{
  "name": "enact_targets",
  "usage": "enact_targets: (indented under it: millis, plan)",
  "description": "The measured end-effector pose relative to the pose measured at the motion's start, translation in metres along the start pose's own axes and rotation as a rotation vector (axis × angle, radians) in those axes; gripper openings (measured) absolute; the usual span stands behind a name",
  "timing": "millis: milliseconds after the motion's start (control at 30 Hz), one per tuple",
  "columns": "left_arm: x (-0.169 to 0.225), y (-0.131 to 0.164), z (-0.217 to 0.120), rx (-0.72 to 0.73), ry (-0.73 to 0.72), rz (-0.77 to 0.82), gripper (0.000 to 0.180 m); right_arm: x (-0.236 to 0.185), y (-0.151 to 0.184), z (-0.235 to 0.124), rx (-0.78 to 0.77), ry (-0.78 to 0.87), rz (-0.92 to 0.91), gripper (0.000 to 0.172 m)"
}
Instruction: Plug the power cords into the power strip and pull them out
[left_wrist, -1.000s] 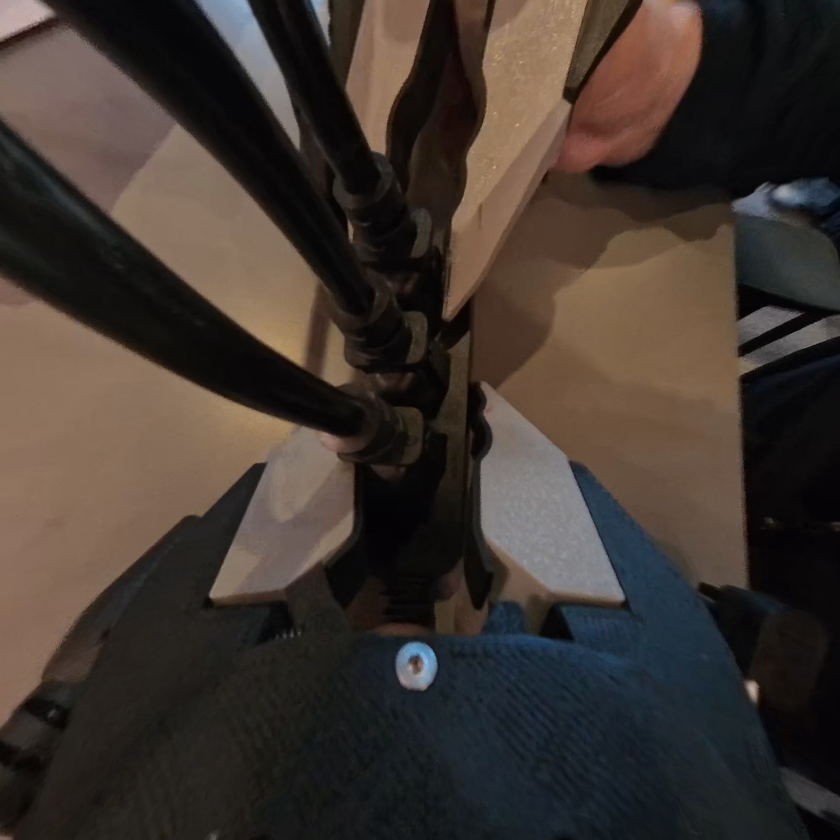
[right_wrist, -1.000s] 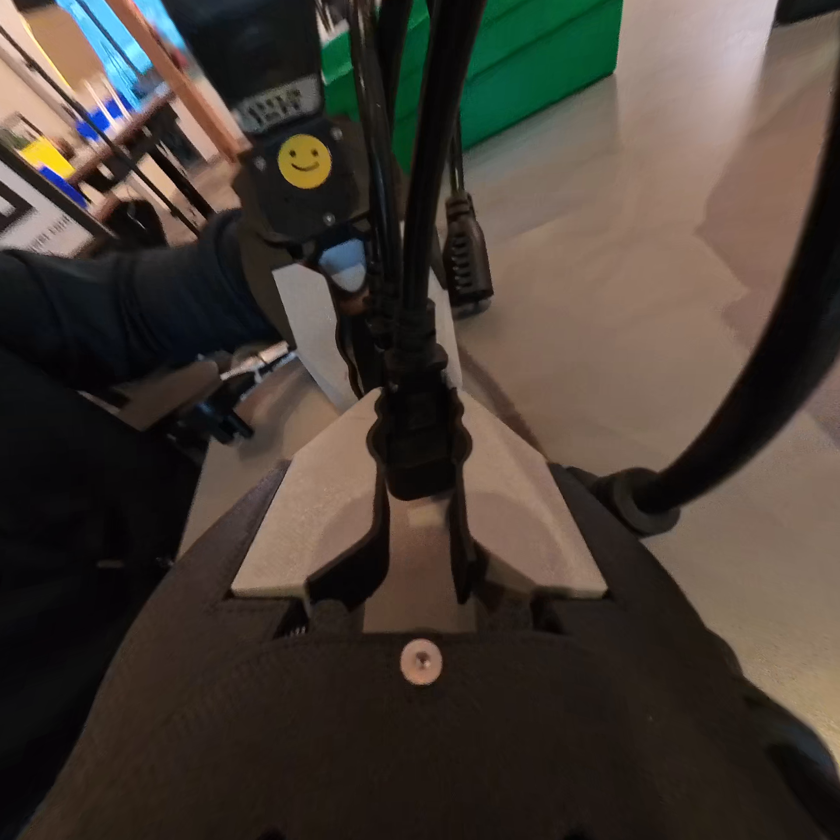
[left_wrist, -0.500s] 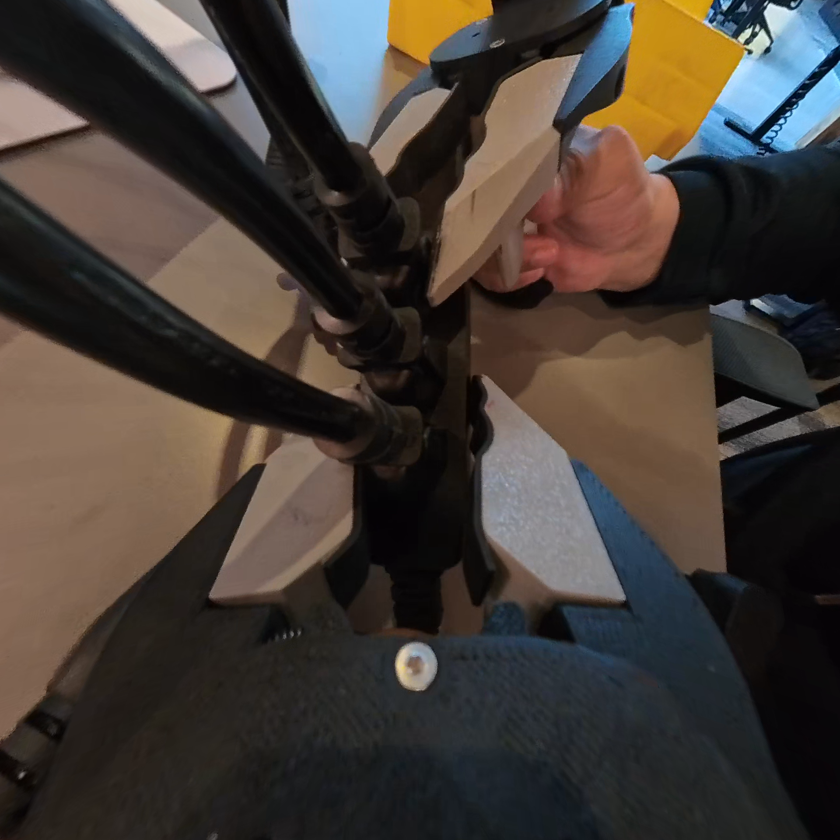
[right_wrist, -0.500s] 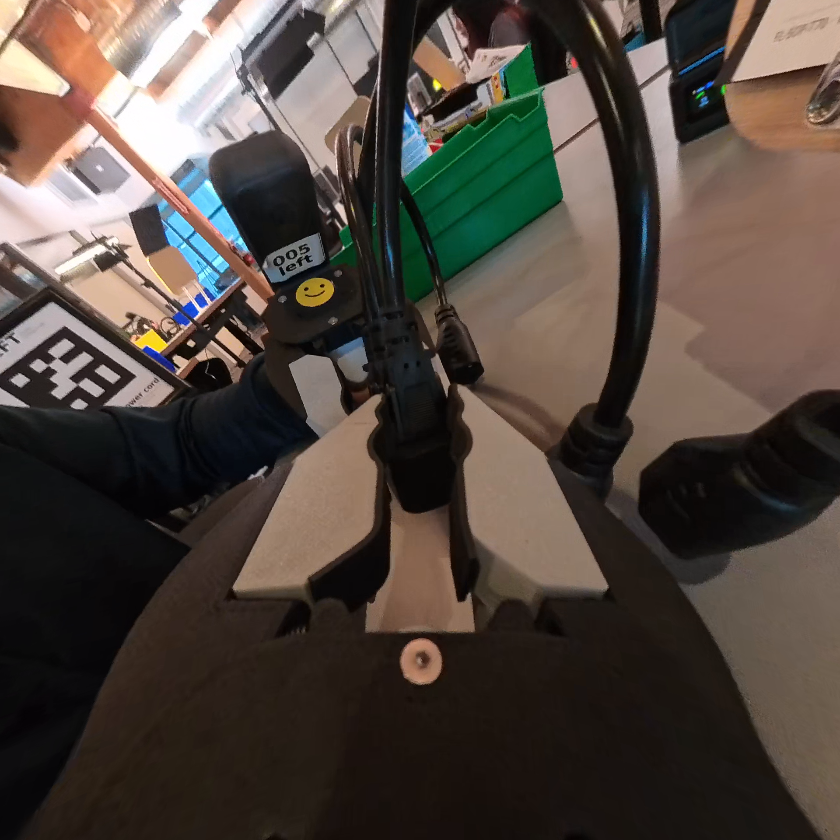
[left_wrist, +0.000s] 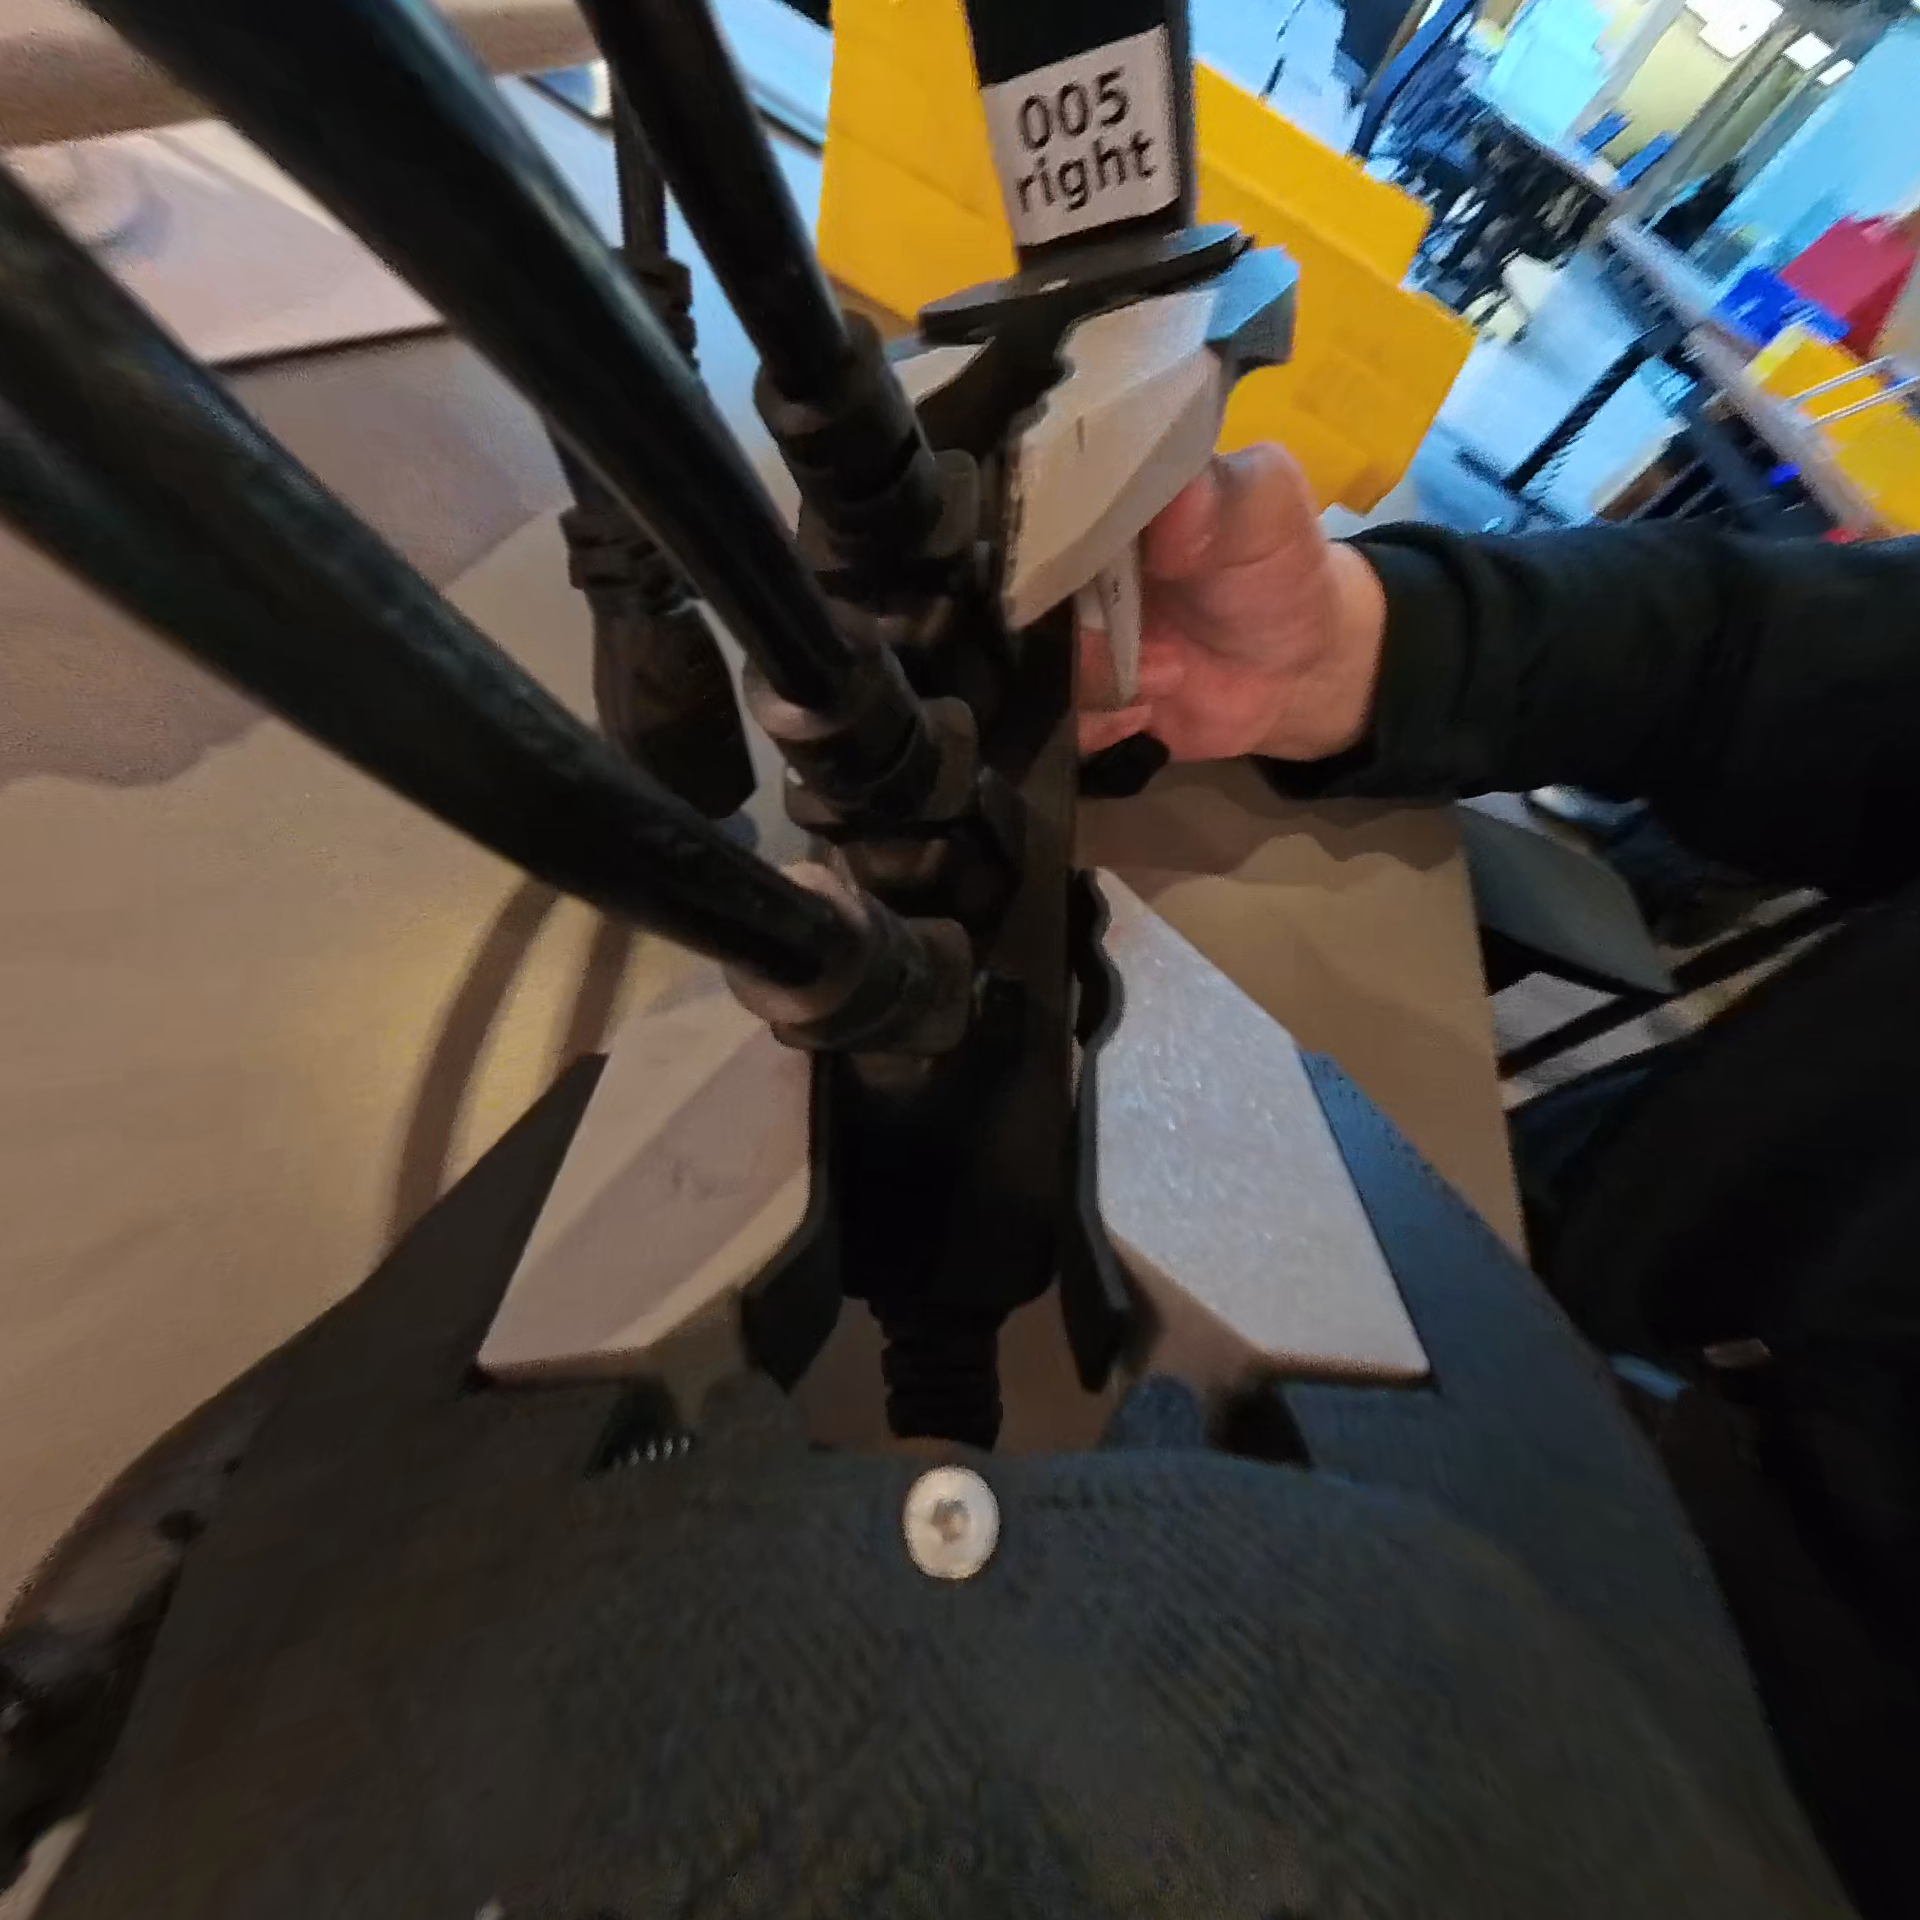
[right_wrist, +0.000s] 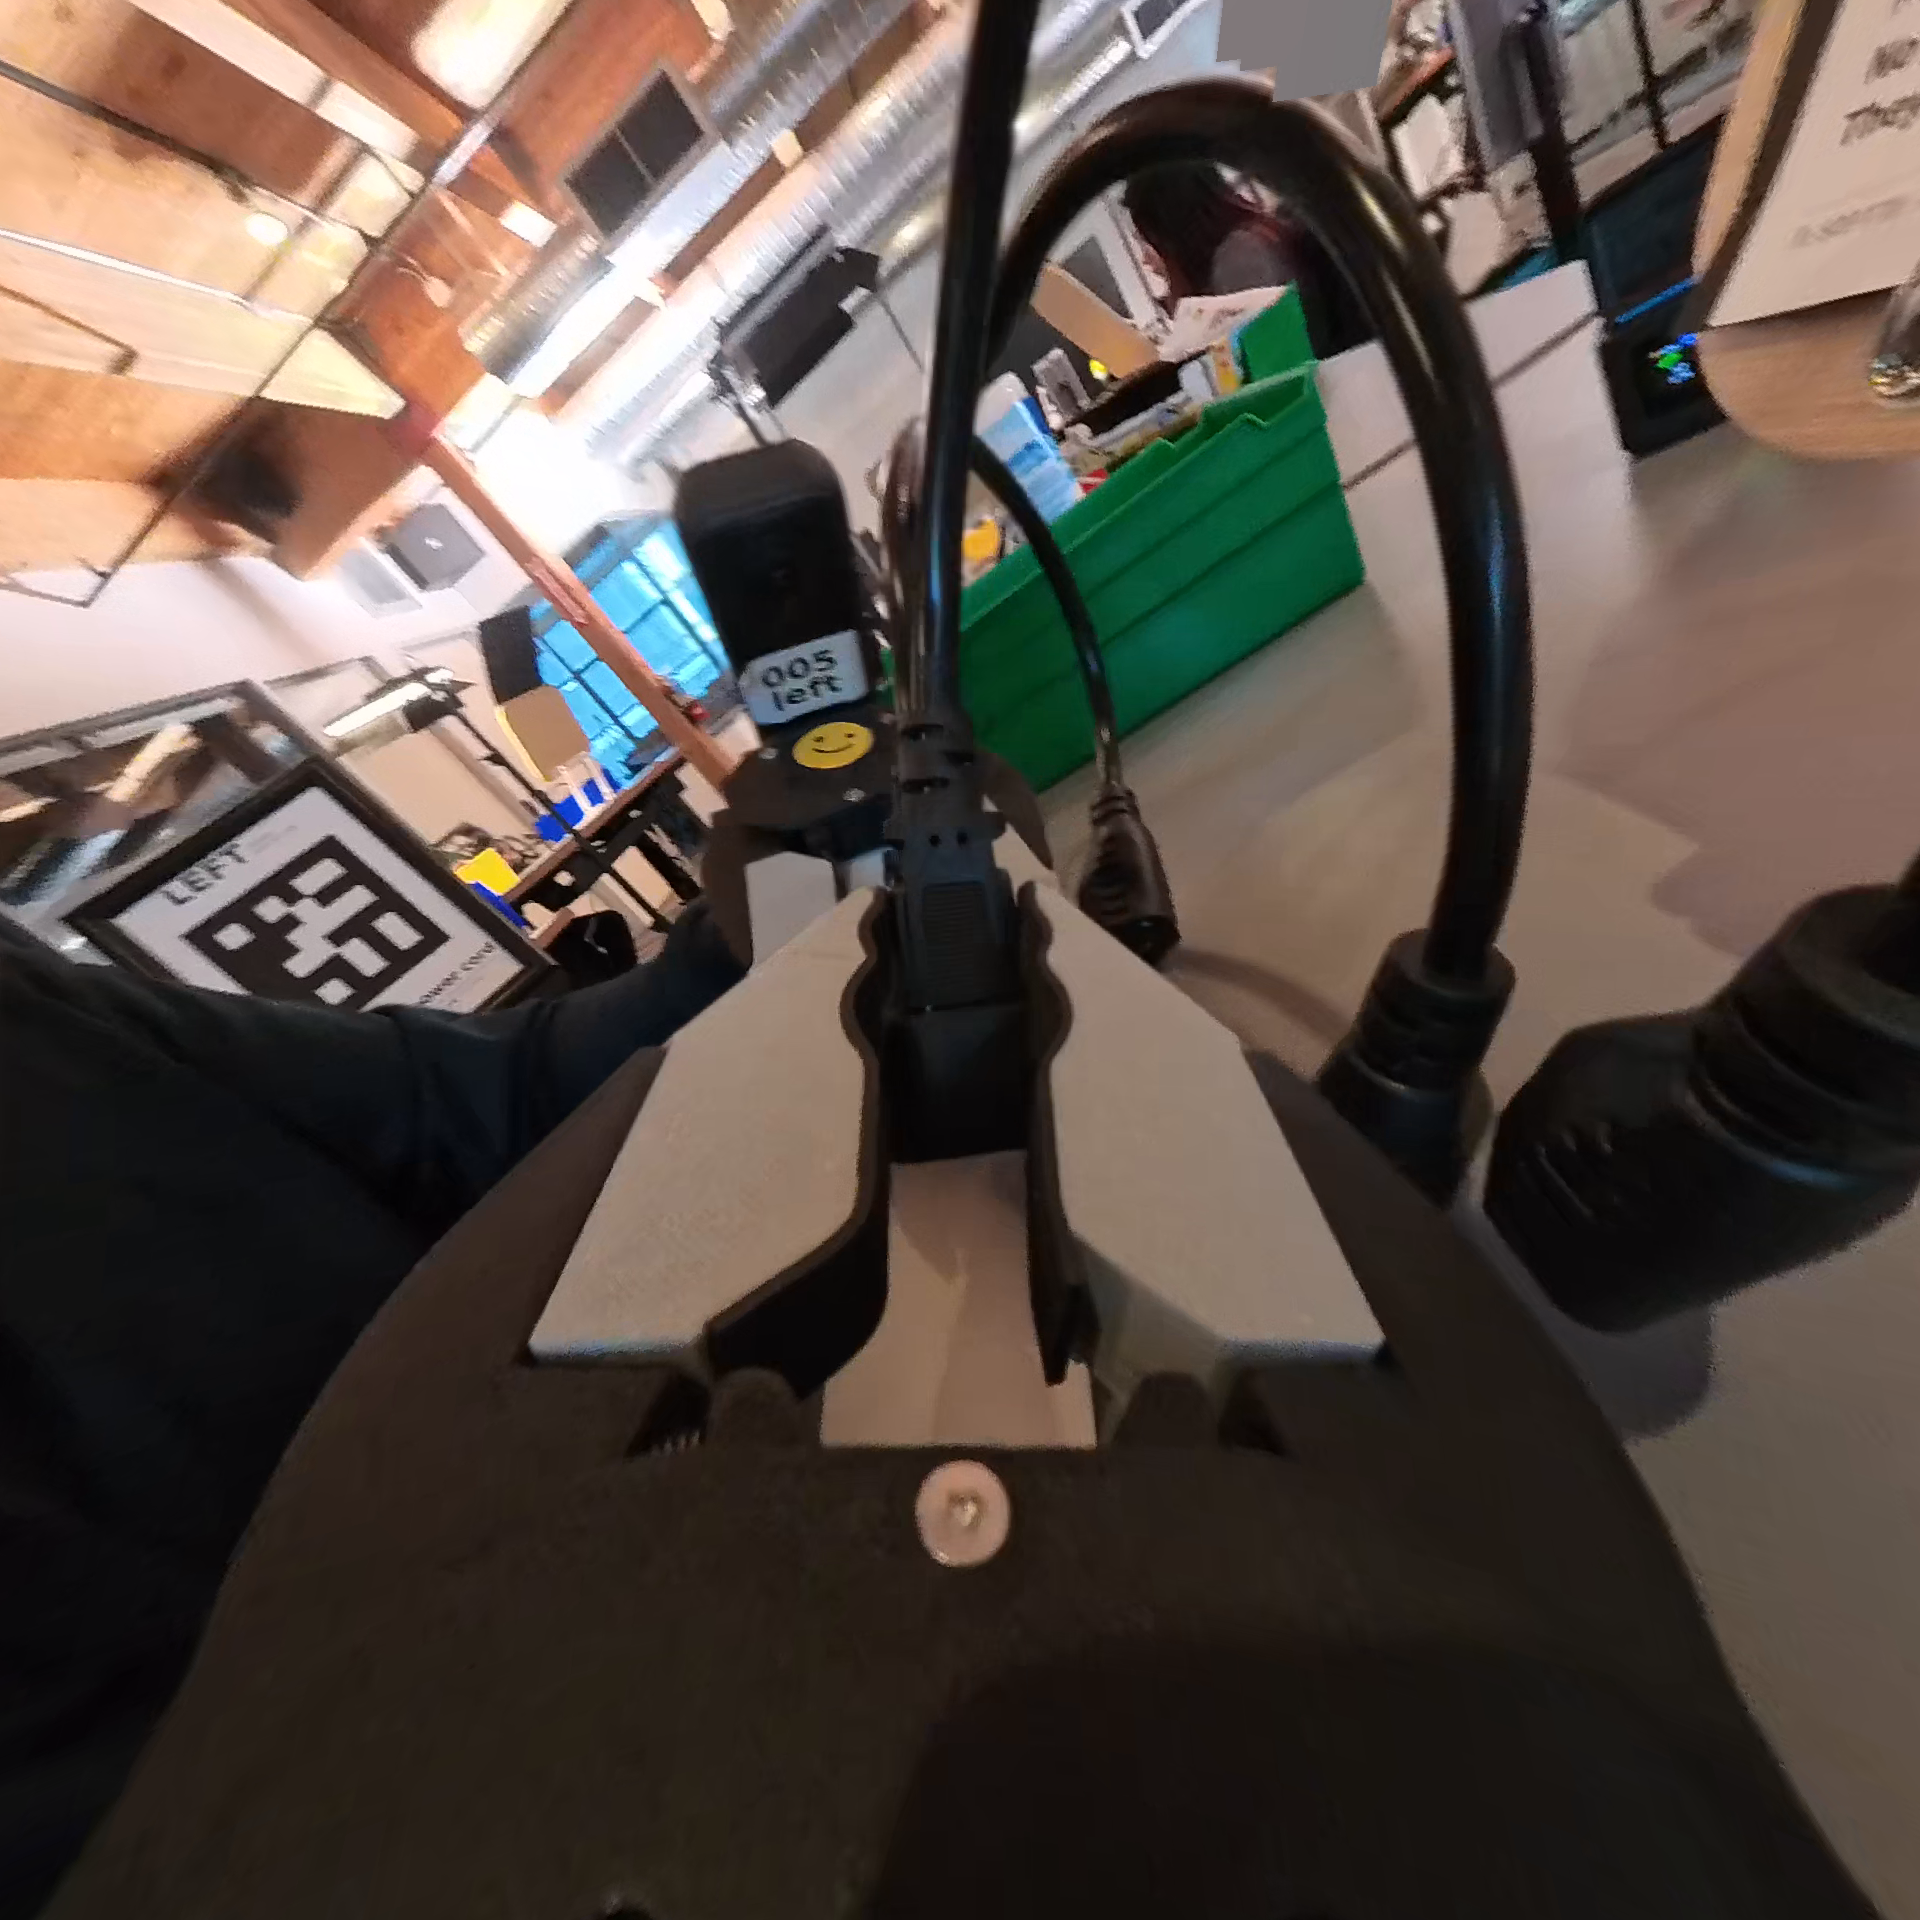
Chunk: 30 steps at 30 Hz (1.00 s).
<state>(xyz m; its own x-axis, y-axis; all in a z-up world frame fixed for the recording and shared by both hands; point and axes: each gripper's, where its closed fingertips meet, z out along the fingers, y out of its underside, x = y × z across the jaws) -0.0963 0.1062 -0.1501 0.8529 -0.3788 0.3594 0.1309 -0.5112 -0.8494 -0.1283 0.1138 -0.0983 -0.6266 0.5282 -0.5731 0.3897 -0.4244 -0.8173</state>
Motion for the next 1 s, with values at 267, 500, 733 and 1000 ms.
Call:
enact_targets:
  millis: [267, 500, 733, 1000]
  plan:
    - [-0.004, 0.001, -0.003, 0.001, -0.053, 0.026, 0.045, -0.001, 0.000, 0.004, -0.004, 0.003, -0.005, 0.020]
    - [-0.024, 0.008, -0.002, -0.069, -0.250, 0.133, 0.044, 0.014, 0.007, 0.000, -0.216, 0.314, -0.439, 0.019]
    - [-0.035, 0.019, 0.003, -0.177, -0.398, 0.241, 0.045, 0.028, 0.015, 0.007, -0.262, 0.451, -0.508, 0.021]
    - [-0.048, 0.015, 0.004, -0.172, -0.514, 0.239, 0.045, 0.041, 0.005, 0.010, -0.134, 0.578, -0.427, 0.019]
